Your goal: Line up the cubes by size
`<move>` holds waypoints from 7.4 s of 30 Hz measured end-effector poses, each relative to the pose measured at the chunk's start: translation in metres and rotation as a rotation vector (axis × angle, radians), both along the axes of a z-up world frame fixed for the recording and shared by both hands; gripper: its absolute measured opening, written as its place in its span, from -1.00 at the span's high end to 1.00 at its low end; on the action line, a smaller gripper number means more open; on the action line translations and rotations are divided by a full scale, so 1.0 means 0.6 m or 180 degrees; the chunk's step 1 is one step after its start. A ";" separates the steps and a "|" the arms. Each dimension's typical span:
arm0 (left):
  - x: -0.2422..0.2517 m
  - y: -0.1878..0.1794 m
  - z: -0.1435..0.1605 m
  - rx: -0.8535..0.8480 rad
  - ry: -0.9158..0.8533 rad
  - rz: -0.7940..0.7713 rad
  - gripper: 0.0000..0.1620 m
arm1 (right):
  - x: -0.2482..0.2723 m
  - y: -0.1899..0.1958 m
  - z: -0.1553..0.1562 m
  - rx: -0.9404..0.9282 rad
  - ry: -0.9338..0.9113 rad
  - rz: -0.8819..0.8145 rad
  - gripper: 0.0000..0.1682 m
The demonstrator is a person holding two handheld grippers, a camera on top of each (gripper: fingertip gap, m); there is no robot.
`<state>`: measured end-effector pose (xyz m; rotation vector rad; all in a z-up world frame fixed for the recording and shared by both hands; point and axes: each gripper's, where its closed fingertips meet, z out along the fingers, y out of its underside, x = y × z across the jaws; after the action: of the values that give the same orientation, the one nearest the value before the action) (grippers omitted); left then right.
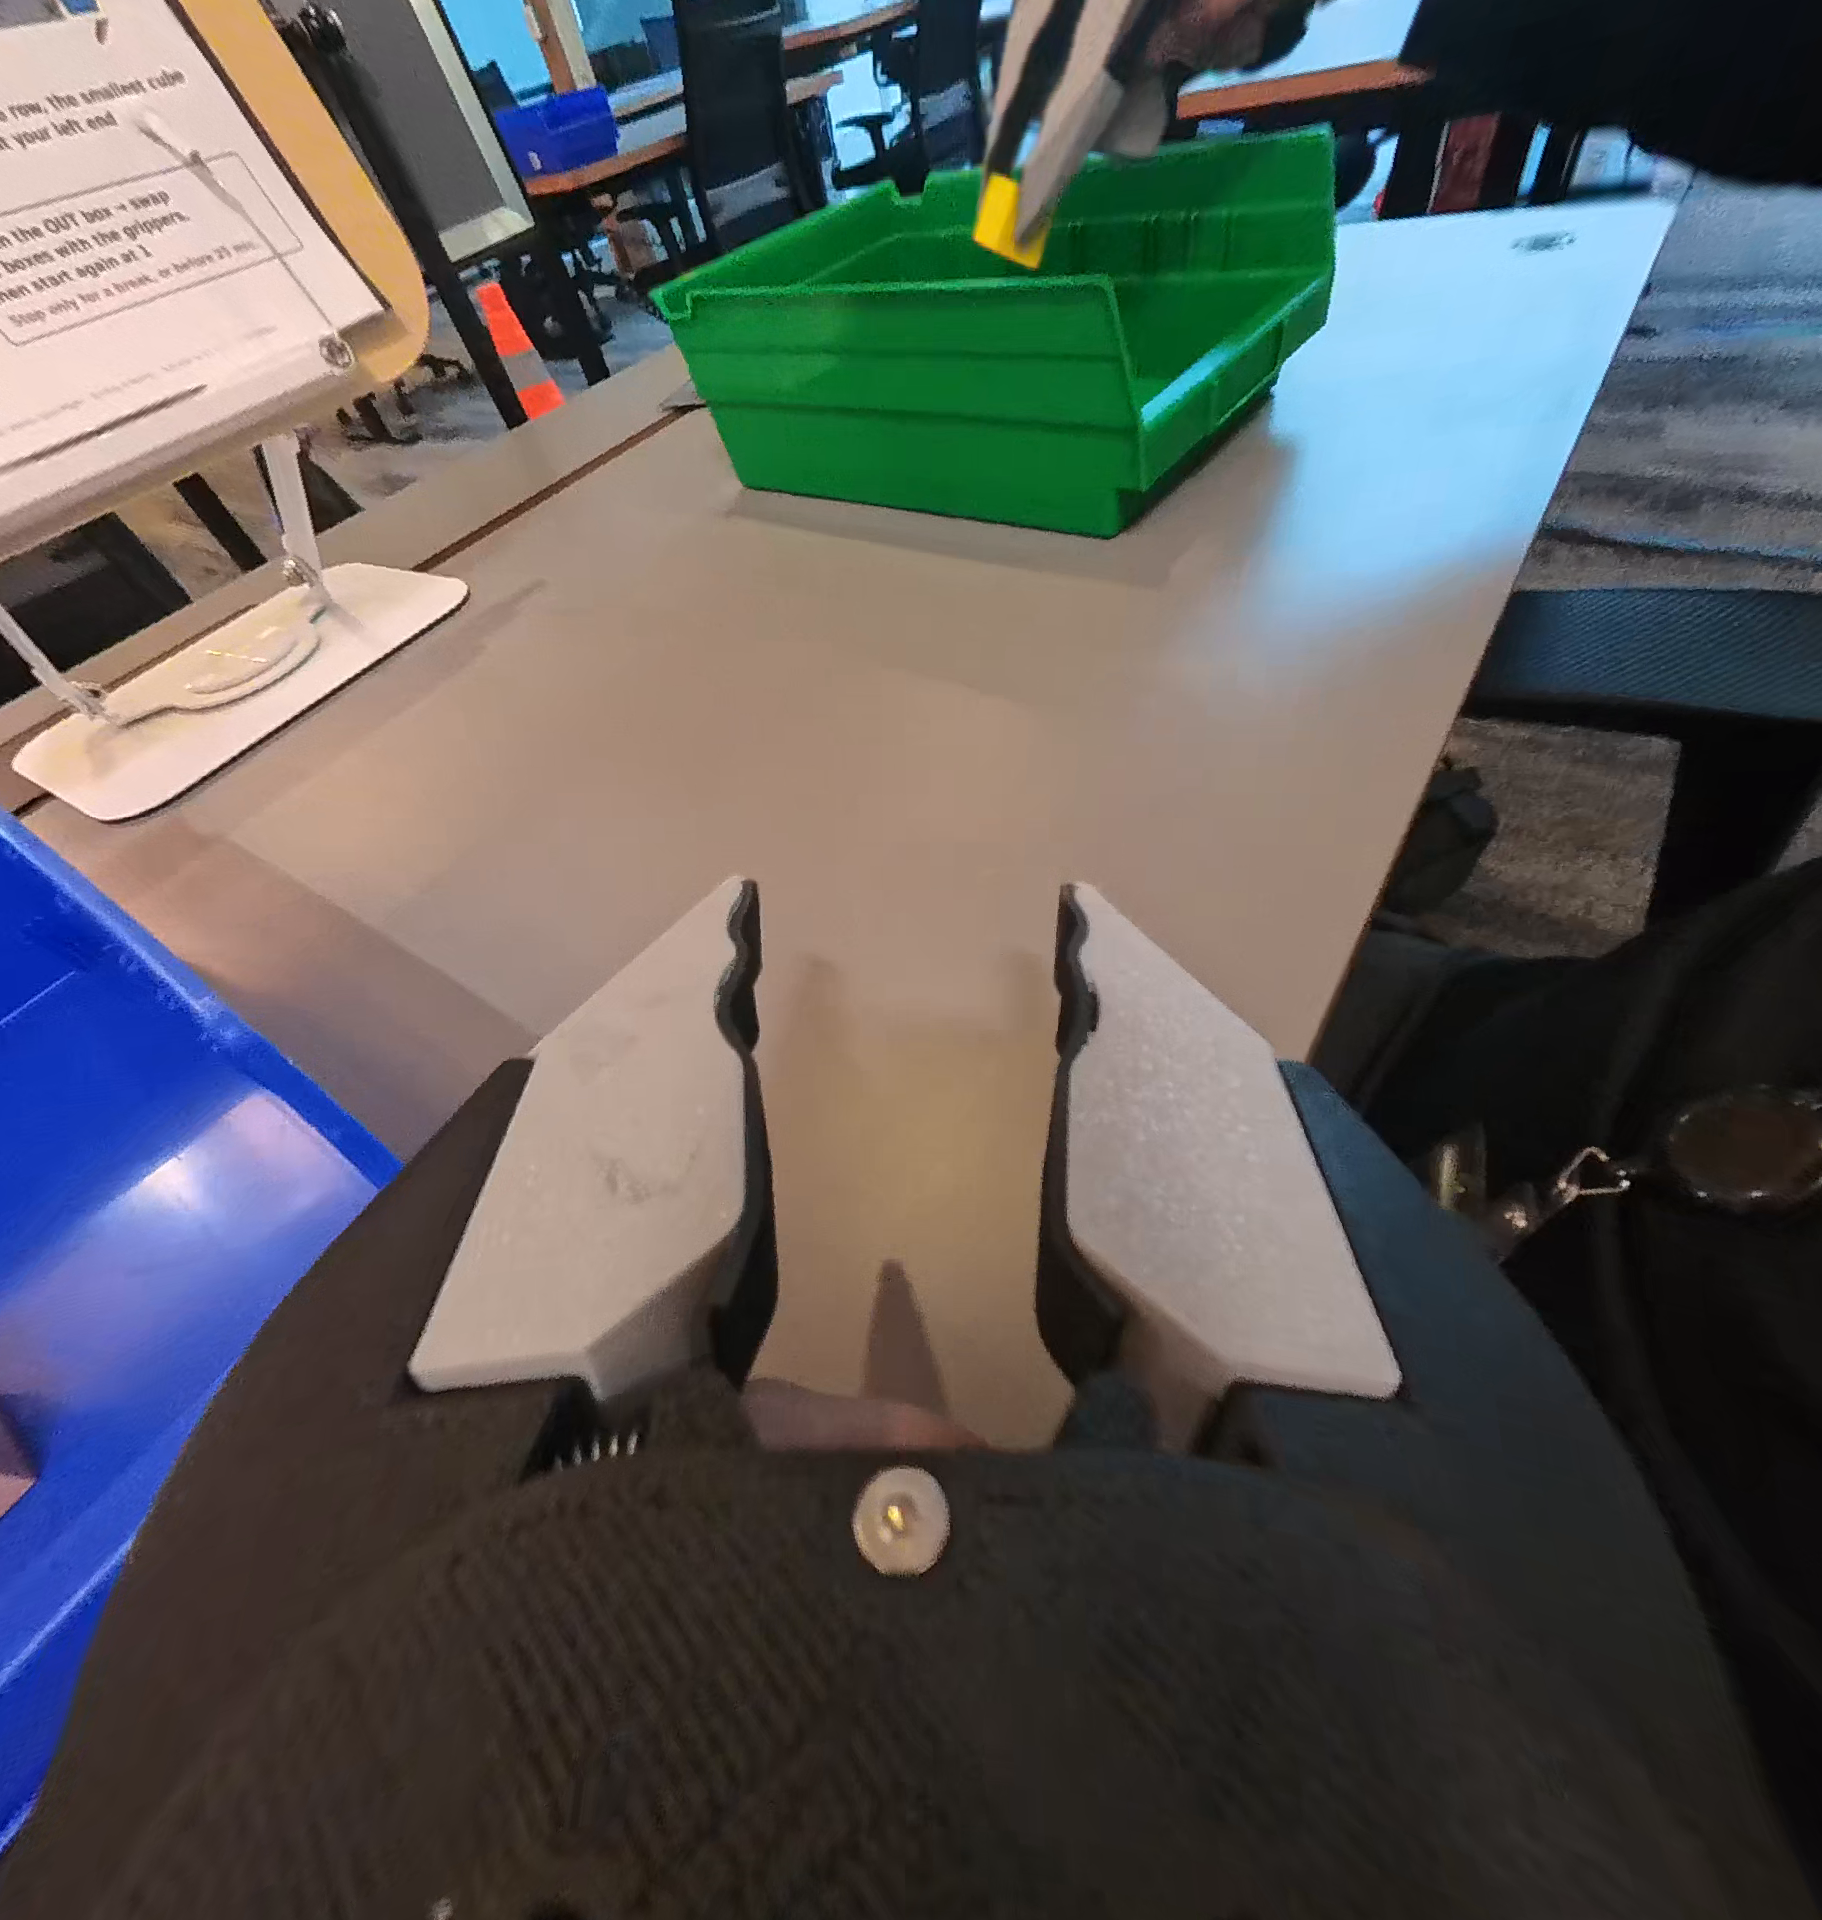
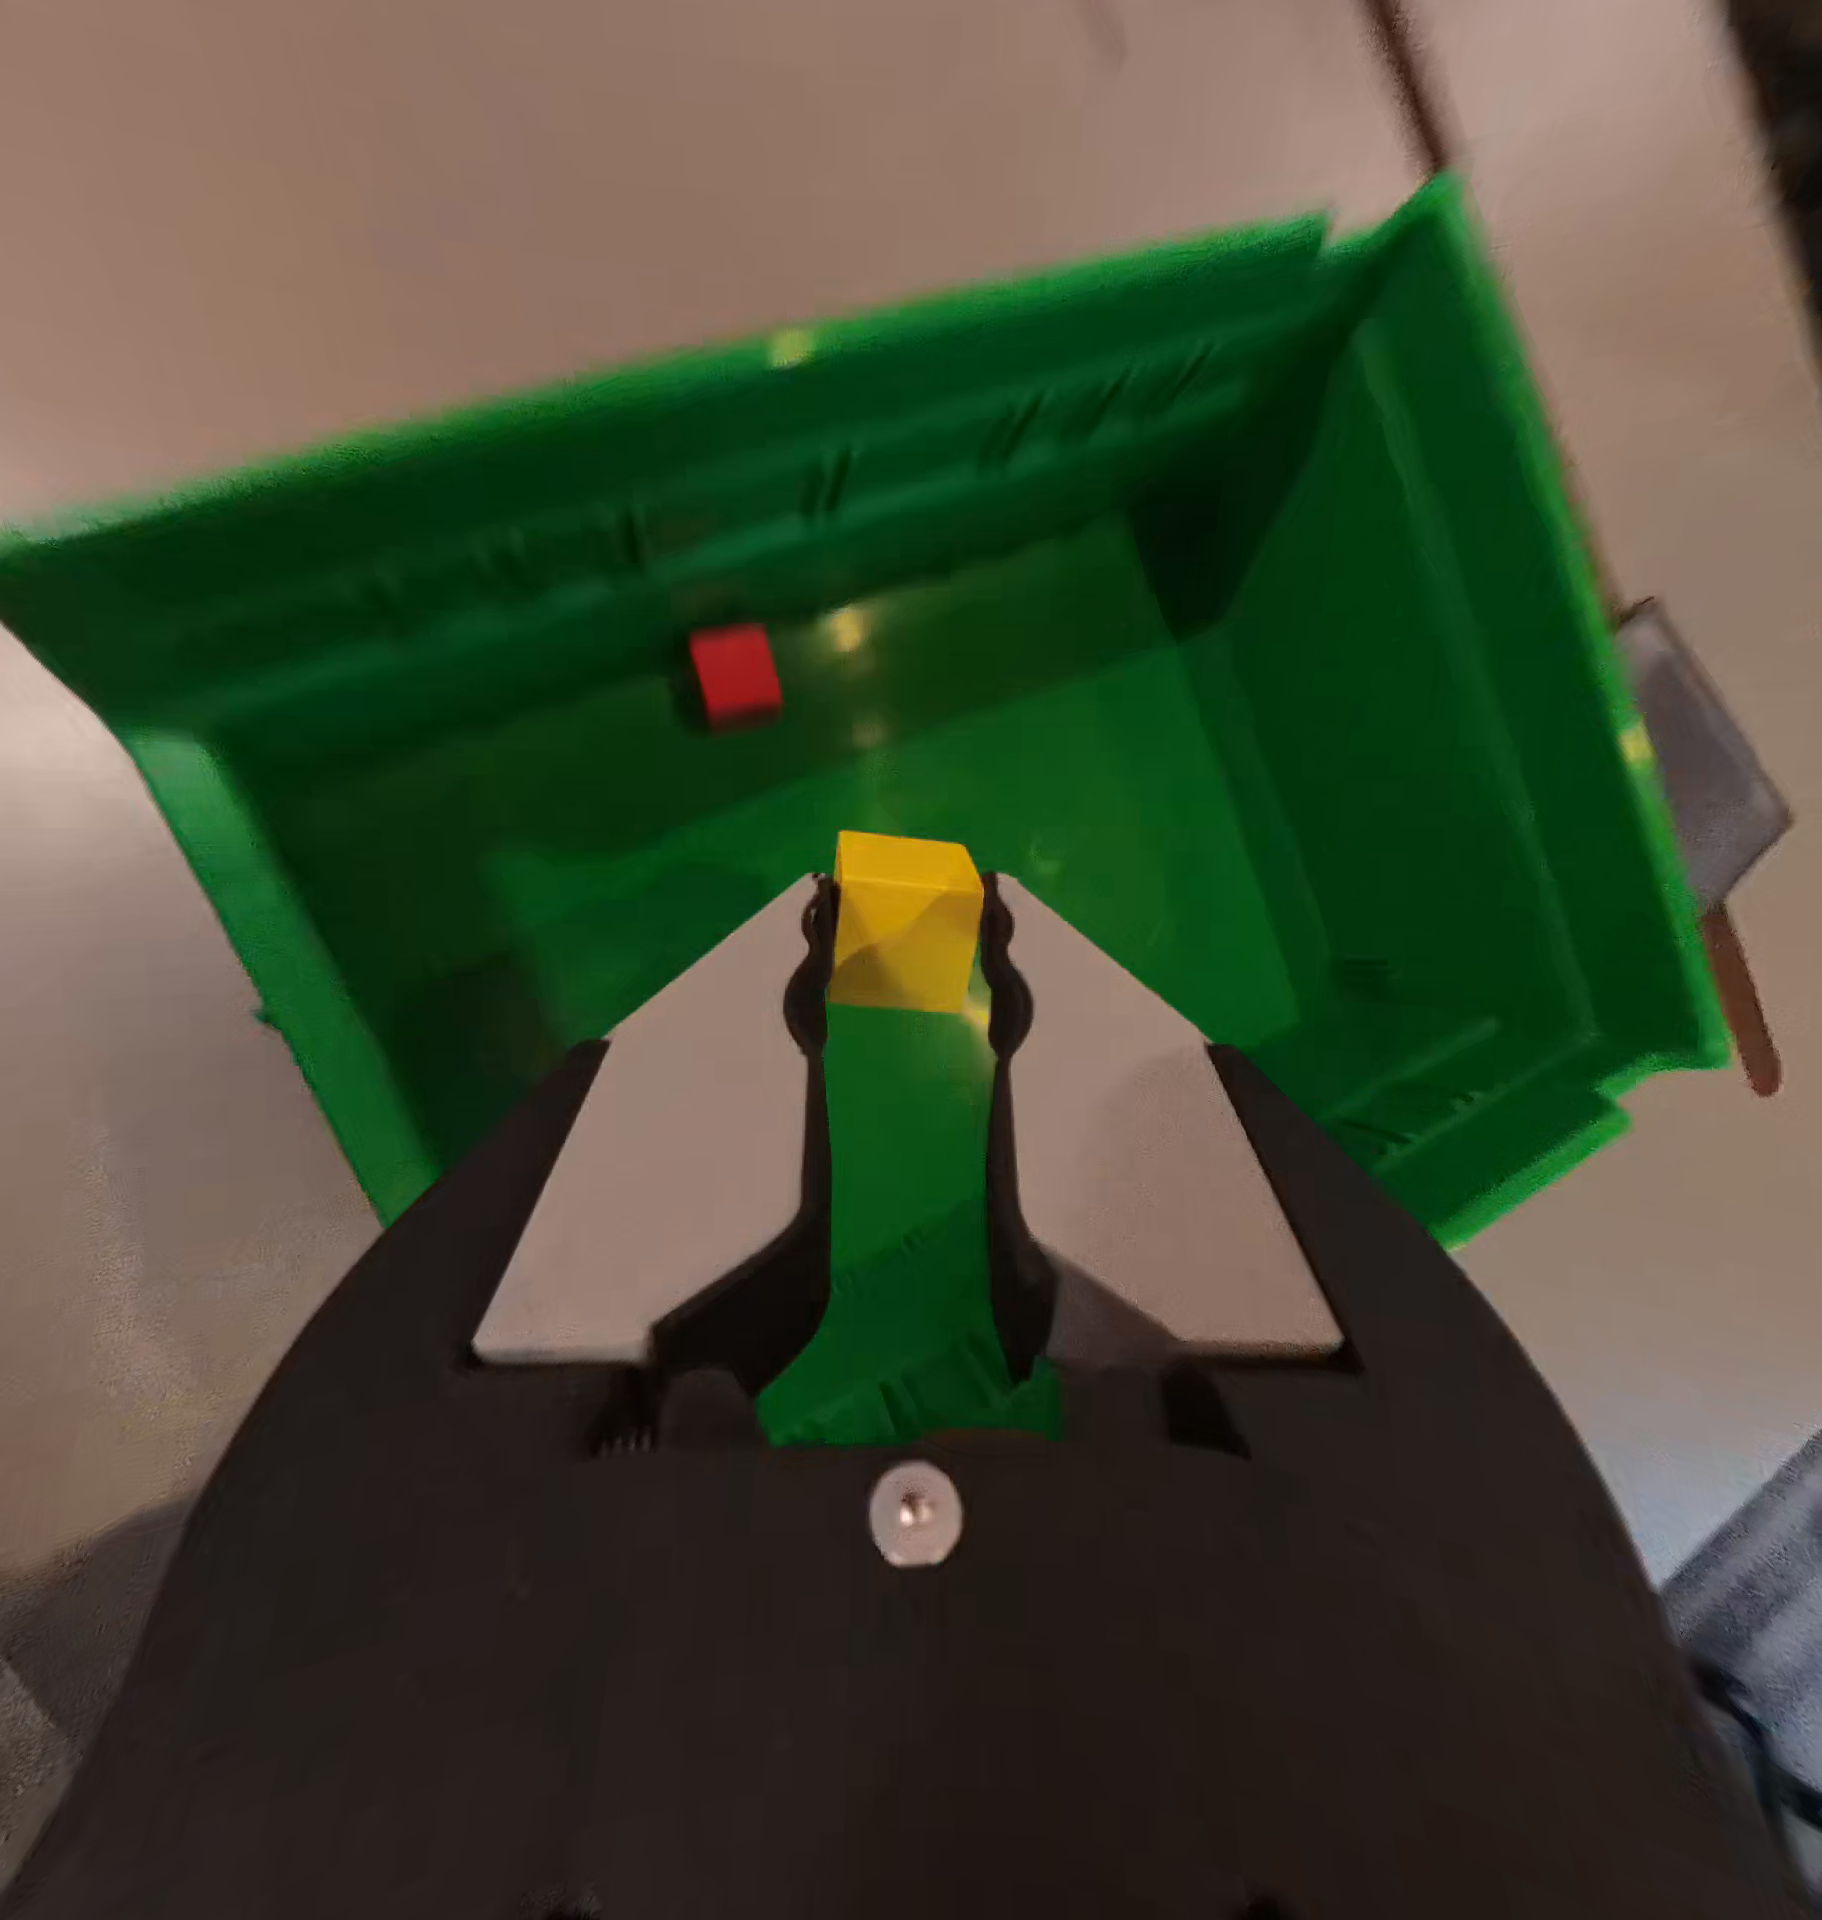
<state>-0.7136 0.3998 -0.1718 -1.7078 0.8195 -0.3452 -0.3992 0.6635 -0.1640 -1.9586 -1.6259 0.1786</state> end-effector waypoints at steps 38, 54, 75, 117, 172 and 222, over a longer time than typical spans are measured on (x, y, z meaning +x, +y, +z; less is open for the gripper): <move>-0.243 0.101 0.109 -0.0343 0.1224 0.0660 0.26 | -0.298 -0.278 0.158 -0.0293 0.2659 0.0821 0.34; -0.429 0.175 -0.122 -0.2060 0.3538 -0.0564 0.42 | -0.384 -0.358 0.018 -0.1016 0.2230 0.1343 0.40; 0.047 0.132 0.198 0.1441 0.0753 -0.1484 0.46 | -0.459 -0.327 0.188 -0.2551 0.3536 0.1097 0.40; -0.060 0.083 0.013 0.0090 0.1545 -0.0386 0.38 | 0.002 -0.013 -0.070 -0.0089 -0.1038 0.0606 0.19; 0.111 0.159 0.173 0.1798 0.0676 -0.0669 0.26 | -0.435 -0.289 0.149 -0.2638 0.3196 0.0663 0.34; -0.113 0.037 0.017 0.0150 0.0866 0.0703 0.19 | 0.036 -0.062 0.030 0.0230 -0.0240 0.0182 0.11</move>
<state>-0.7811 0.4223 -0.1614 -1.8037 0.8164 0.0584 -0.3777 0.6261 -0.1462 -1.8865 -1.7135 0.0677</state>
